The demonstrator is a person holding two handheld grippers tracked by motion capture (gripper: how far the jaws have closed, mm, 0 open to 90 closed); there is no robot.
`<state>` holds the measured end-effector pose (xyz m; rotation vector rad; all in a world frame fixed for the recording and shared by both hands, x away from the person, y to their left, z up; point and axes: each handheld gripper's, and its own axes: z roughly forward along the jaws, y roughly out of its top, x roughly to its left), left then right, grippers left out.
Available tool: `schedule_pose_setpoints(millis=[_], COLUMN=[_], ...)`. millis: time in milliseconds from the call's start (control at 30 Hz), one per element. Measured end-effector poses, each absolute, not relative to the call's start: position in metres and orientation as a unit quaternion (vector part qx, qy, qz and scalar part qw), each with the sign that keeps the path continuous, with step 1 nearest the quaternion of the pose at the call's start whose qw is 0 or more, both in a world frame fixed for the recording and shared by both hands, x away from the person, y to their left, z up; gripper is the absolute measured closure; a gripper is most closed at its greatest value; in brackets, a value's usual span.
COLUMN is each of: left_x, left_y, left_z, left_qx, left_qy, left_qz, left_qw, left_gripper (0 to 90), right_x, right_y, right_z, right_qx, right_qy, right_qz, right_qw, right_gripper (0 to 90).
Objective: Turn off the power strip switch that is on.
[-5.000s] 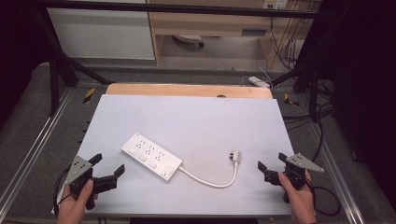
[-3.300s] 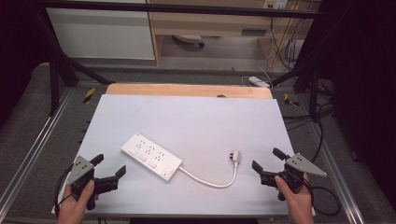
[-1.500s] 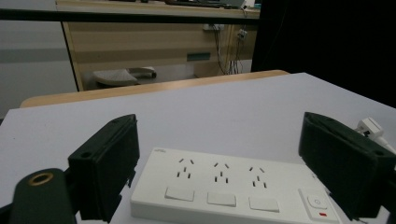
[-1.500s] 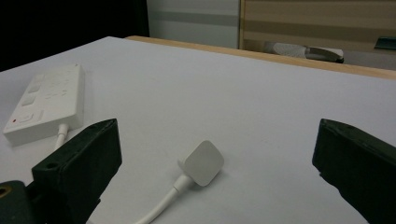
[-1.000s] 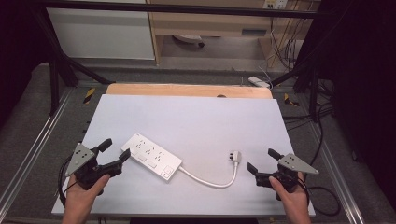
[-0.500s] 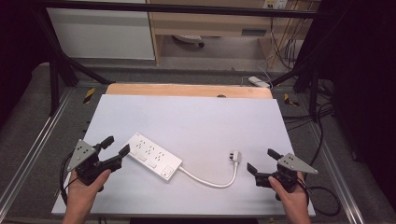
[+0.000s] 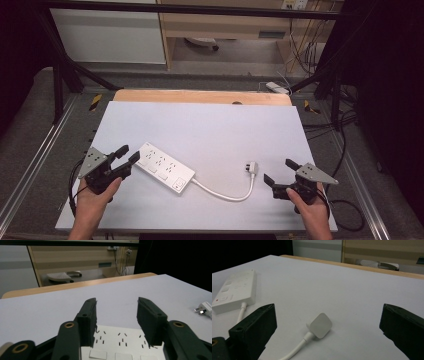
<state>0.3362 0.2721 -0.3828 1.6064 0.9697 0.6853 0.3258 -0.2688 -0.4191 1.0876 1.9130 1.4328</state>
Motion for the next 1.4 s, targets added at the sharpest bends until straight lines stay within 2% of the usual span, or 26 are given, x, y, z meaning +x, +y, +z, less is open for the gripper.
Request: schedule_pose_setpoints(millis=[467,833,1400], left_x=[0.346,0.359,0.368], left_y=[0.275,0.276,0.281], left_z=[-0.389,-0.394,-0.404], left_qx=[0.687,0.695,0.719], left_qy=[0.412,0.421,0.437], left_qz=[0.29,0.27,0.247], left_qw=[0.524,0.516,0.481], left_gripper=[77.8,89.3,89.9], right_x=[0.328,0.328,0.328], right_y=[-0.265,-0.264,-0.264], right_z=[-0.421,-0.421,-0.422], right_qx=[0.394,0.393,0.392], right_qy=[0.715,0.717,0.72], right_qz=[0.519,0.518,0.515], right_qw=[0.254,0.251,0.249], right_gripper=[1.7,1.7,1.7])
